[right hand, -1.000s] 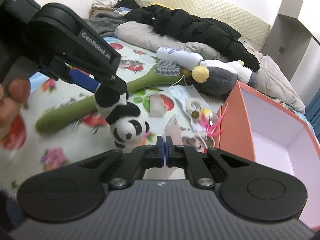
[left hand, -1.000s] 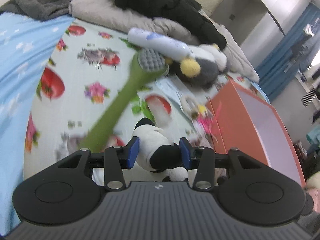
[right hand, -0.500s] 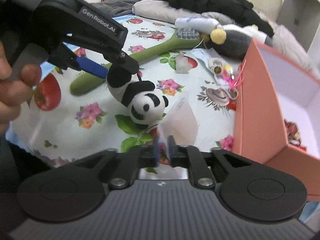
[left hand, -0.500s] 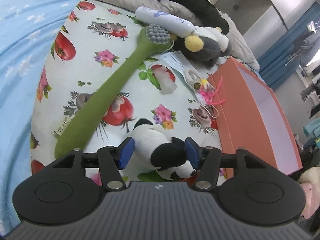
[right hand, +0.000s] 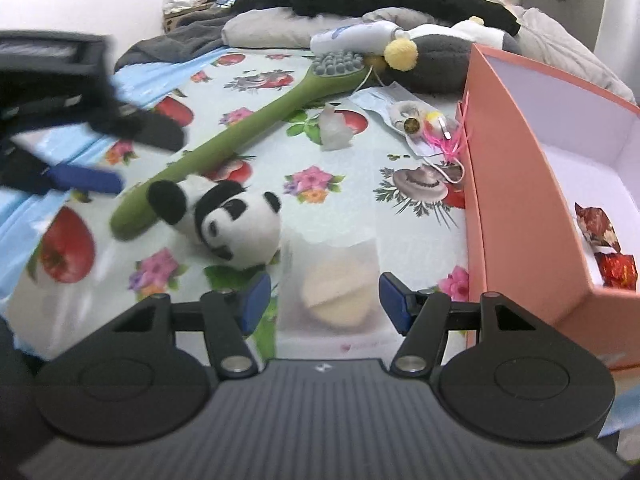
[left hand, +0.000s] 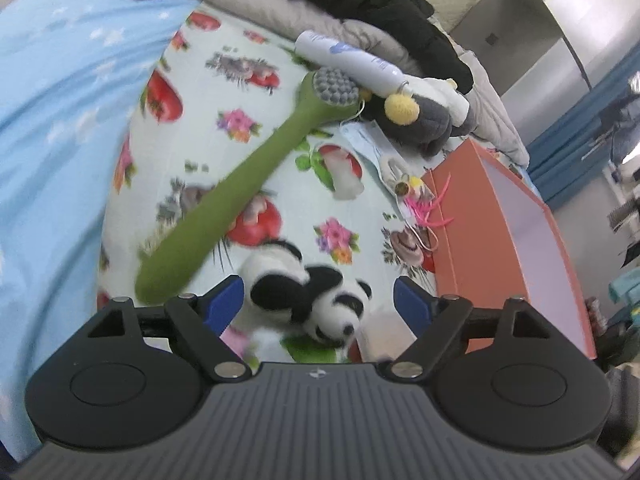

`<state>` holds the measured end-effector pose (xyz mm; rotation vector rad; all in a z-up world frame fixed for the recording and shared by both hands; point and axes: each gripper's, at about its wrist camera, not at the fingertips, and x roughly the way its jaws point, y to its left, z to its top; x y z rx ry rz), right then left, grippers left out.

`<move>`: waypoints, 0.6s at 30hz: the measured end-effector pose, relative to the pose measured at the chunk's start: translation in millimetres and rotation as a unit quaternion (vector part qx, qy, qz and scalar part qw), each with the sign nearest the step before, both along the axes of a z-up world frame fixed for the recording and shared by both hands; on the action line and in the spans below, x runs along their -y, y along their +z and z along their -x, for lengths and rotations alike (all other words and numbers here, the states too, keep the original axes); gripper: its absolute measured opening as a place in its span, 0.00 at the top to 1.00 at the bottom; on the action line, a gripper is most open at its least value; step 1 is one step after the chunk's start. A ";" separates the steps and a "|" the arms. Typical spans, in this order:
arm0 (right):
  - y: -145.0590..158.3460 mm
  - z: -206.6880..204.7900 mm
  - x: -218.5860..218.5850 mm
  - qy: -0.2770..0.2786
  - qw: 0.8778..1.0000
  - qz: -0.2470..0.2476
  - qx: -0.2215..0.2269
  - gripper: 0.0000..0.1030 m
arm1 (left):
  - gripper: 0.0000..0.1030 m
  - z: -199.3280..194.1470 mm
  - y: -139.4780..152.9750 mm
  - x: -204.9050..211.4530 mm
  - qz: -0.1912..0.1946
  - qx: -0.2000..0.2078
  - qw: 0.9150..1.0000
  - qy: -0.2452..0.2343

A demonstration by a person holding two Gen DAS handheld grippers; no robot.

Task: Organize soft objects
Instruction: 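Grasp the panda plush with the left tool while the right tool grasps the white tissue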

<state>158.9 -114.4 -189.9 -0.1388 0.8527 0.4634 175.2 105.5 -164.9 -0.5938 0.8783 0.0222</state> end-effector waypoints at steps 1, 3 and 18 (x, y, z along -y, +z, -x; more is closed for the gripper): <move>-2.1 -2.8 0.0 -0.001 1.000 0.000 0.004 0.40 | 0.17 3.3 -3.0 0.7 0.012 -0.005 1.000 0.004; -10.2 -12.0 -1.4 -0.008 1.000 0.008 -0.001 0.40 | 0.17 8.2 -9.3 4.3 0.025 -0.011 1.000 0.007; -23.4 -25.4 3.8 -0.005 1.000 0.004 -0.019 0.69 | 0.18 -1.0 -39.0 16.5 0.084 -0.021 0.996 0.021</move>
